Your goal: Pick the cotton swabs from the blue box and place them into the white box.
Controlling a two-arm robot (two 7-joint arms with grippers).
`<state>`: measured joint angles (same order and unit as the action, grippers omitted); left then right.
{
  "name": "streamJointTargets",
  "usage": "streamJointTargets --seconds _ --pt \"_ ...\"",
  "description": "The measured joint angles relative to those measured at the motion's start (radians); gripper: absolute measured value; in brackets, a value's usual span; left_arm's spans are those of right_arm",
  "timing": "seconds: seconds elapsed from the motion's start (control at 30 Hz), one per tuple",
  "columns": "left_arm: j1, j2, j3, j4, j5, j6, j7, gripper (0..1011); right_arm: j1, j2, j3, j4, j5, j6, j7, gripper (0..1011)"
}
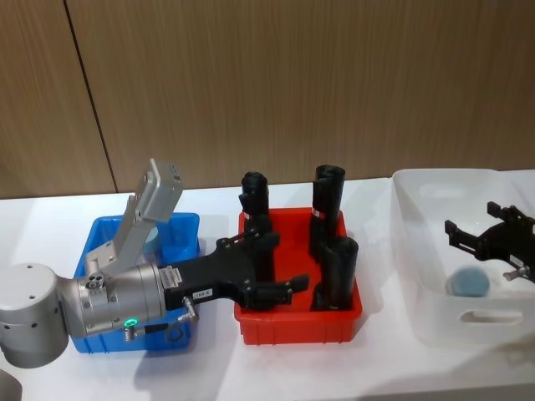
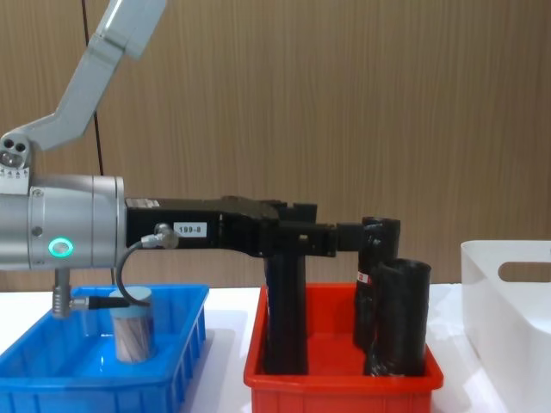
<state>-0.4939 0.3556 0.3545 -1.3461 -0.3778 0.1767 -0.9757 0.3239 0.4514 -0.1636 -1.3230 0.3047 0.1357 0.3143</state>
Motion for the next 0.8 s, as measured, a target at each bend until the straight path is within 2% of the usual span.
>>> streamJointTargets --seconds 0.03,0.17,0.47,0.7,0.8 --pt "0.0 0.0 0.0 0.0 0.0 0.0 0.0 1003 0.001 0.0 0.0 0.002 -0.002 0.0 0.0 921" --pt "0.0 0.0 0.0 0.0 0.0 0.0 0.0 1003 0.002 0.0 0.0 0.004 -0.002 0.0 0.002 1000" --pt "0.002 0.0 0.0 -0.002 0.001 0.0 0.006 1003 -0.003 -0.001 0.0 -0.001 -0.003 0.0 0.001 1002" --pt "0.016 0.002 0.006 -0.018 0.01 -0.01 0.061 1003 -0.047 -0.016 -0.008 -0.06 -0.004 -0.014 -0.032 1001" --pt "0.029 0.003 0.011 -0.032 0.019 -0.018 0.109 1003 -0.081 -0.027 -0.014 -0.105 -0.006 -0.024 -0.057 1002"
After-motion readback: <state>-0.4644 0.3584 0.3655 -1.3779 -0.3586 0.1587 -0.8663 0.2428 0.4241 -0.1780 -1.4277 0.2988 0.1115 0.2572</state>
